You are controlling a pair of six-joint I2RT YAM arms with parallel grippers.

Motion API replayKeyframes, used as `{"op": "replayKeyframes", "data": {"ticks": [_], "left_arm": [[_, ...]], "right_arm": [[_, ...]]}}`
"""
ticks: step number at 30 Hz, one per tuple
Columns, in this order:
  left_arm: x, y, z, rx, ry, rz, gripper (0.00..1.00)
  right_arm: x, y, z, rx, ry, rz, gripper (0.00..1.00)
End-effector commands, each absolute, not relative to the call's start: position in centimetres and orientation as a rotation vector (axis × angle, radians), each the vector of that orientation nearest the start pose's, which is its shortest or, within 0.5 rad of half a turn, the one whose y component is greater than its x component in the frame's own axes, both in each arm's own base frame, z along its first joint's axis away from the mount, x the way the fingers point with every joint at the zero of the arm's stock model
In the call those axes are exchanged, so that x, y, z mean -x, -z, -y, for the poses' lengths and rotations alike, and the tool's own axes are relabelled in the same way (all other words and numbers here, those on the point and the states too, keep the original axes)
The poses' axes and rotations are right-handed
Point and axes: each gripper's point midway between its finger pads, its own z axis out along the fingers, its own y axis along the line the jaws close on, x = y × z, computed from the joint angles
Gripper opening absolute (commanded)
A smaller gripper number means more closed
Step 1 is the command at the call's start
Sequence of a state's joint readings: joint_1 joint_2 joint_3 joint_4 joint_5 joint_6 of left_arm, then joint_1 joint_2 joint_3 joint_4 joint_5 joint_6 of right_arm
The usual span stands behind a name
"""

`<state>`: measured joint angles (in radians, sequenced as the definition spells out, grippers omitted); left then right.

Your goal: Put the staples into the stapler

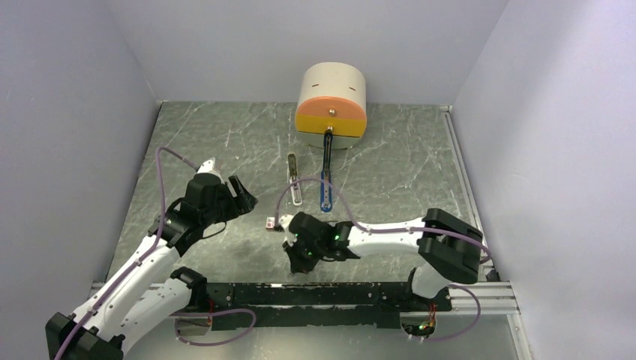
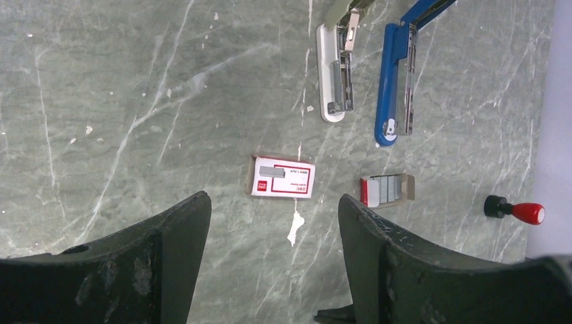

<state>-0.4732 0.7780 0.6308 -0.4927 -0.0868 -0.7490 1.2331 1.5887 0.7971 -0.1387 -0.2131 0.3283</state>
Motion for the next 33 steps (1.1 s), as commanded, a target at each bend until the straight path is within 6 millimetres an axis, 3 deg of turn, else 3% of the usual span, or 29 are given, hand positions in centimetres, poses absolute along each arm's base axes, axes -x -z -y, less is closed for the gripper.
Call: {"op": "replayKeyframes", "data": {"ticks": [1,5,9,12,17,25,28,33], "left_arm": [[-22.7,-14.7,13.5,0.369,0.598,-2.242,0.74],[-22.4,-15.0,15.0,0.317,0.713,-2.227,0.79],[-21.6,-16.5,18.1,0.192,0.942,-2.179,0.85],[-20.9,-18.3,20.3,0.093,1.117,-2.115,0.94],[-20.0,-21.5,22.6,0.006,1.35,-1.987,0.96],[-18.0,-25.1,24.9,-0.017,1.768,-1.765,0.93],[-17.5,-26.0,25.1,-0.027,1.836,-1.721,0.92],[-17.2,-26.1,25.8,-0.04,1.873,-1.72,0.86]], "right_arm": [[-8.7,-5.9,-36.0,1.088,-1.075,-2.342,0.0],[-11.2,-7.5,-35.2,0.877,-1.203,-2.333,0.0],[-14.1,-9.6,-34.2,0.599,-1.365,-2.33,0.0],[-15.7,-13.2,-34.0,0.406,-1.577,-2.243,0.0],[-18.0,-17.9,-33.1,0.168,-1.766,-2.11,0.0],[-19.0,-22.8,-31.8,-0.088,-2.057,-1.923,0.0],[-18.9,-23.9,-31.8,-0.097,-2.133,-1.868,0.0],[-18.8,-23.9,-31.9,-0.096,-2.161,-1.868,0.0]]}}
